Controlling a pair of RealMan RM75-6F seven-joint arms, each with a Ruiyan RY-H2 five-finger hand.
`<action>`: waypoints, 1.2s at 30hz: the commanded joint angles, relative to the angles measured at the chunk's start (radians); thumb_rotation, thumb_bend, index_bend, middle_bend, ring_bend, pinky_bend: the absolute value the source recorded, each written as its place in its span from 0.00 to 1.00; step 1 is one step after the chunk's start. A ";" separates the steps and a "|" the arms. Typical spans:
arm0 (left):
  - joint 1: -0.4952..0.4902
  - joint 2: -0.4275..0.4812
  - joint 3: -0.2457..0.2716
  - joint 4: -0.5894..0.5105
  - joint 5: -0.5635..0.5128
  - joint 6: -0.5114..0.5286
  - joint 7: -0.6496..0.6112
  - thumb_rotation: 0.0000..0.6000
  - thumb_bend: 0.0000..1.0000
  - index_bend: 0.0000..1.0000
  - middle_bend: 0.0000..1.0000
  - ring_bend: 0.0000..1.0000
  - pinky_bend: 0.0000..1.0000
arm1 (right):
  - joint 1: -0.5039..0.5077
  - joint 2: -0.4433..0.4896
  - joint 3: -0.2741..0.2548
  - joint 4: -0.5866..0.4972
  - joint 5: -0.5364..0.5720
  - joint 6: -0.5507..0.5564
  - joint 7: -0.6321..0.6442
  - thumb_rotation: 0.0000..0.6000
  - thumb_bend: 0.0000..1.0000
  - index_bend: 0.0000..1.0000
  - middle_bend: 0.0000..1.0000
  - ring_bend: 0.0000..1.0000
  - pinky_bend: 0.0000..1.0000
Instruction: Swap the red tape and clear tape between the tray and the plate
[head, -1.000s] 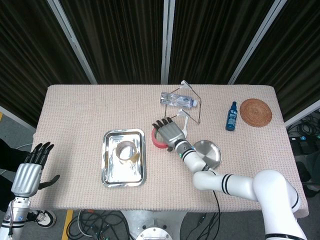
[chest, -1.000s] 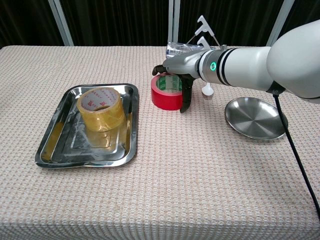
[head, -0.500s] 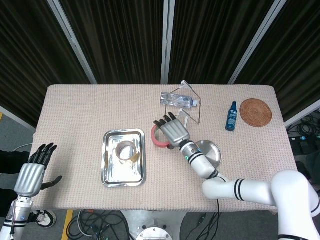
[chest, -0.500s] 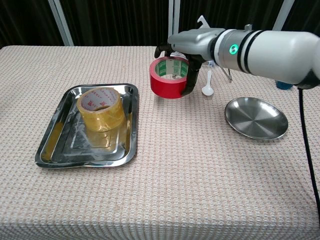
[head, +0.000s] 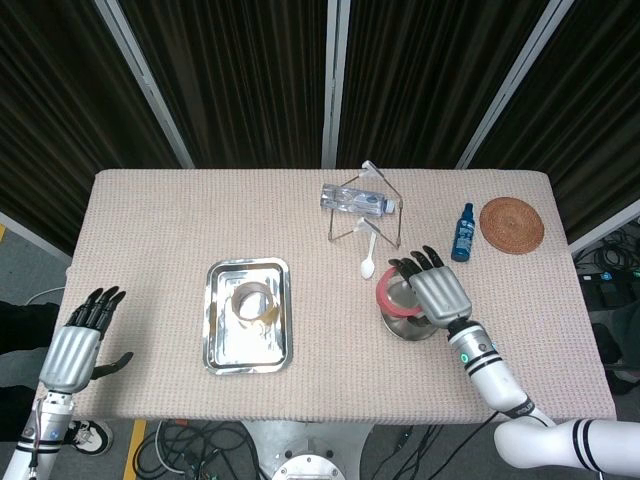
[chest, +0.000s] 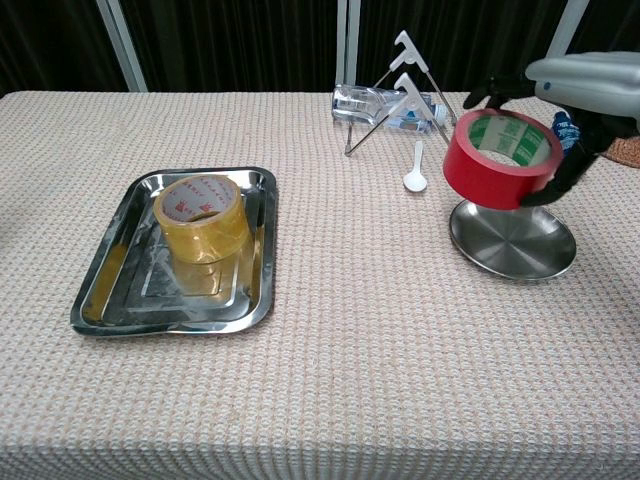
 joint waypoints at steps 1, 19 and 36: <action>0.001 0.001 -0.001 -0.003 0.000 -0.002 0.003 1.00 0.13 0.06 0.05 0.00 0.20 | -0.038 -0.023 -0.020 0.061 -0.021 -0.016 0.043 1.00 0.13 0.14 0.32 0.10 0.00; 0.012 0.009 -0.010 -0.008 -0.002 -0.014 0.012 1.00 0.13 0.06 0.05 0.00 0.20 | -0.081 -0.092 0.013 0.183 -0.030 -0.121 0.086 1.00 0.00 0.00 0.00 0.00 0.00; 0.031 0.021 -0.039 -0.032 -0.027 0.009 0.136 1.00 0.13 0.06 0.05 0.00 0.19 | -0.497 0.024 -0.090 0.197 -0.340 0.446 0.260 1.00 0.00 0.00 0.00 0.00 0.00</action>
